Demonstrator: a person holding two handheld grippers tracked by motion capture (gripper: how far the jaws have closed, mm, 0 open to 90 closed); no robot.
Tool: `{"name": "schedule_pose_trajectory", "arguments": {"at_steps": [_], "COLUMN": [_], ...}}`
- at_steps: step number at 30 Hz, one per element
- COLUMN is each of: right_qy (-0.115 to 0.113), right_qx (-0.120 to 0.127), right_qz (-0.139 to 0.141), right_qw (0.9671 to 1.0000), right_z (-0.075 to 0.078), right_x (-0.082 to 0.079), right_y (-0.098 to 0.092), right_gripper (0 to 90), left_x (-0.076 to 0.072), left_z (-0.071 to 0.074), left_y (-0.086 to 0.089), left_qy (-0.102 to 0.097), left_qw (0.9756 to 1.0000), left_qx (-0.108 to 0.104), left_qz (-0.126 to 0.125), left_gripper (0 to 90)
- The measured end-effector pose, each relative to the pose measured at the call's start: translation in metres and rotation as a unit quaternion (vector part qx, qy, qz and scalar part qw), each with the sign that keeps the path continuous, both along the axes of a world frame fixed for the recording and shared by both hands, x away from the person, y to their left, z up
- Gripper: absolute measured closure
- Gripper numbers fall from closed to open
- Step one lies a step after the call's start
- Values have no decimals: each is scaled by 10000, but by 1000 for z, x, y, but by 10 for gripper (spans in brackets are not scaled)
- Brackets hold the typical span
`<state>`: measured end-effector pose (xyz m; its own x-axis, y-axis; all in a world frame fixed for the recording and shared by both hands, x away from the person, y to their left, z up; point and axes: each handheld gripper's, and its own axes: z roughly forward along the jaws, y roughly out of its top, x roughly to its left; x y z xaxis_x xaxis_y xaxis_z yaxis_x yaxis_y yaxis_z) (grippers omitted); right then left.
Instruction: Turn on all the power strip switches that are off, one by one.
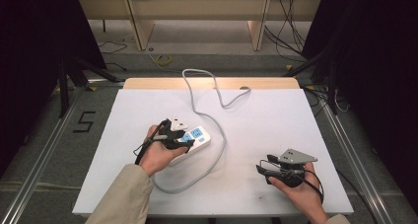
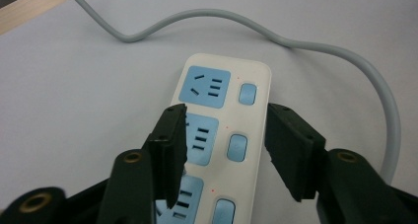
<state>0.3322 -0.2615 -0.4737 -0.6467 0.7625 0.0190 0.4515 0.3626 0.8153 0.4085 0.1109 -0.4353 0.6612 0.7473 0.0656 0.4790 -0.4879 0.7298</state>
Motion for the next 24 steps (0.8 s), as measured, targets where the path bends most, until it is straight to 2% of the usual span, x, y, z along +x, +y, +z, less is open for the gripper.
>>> {"name": "schedule_pose_trajectory", "arguments": {"at_steps": [6,9,12,24], "right_qy": [-9,-8,-12,-27], "right_qx": [1,6,5,6], "right_qz": [10,15,11,24], "right_qw": [10000,10000,10000,10000], "right_z": [0,0,0,0], "right_x": [0,0,0,0], "right_y": [-1,-1,-1,0], "right_gripper": [422,422,422,422], "left_x": [-8,-12,-16,-32], "left_z": [-1,-1,-2,-5], "left_y": [9,14,20,38], "left_qy": [5,-60,-120,-252], "left_qw": [9999,9999,9998,9991], "left_qx": [-20,-73,-148,-322], "left_qz": [150,136,-28,-64], "left_gripper": [332,316,301,213]}}
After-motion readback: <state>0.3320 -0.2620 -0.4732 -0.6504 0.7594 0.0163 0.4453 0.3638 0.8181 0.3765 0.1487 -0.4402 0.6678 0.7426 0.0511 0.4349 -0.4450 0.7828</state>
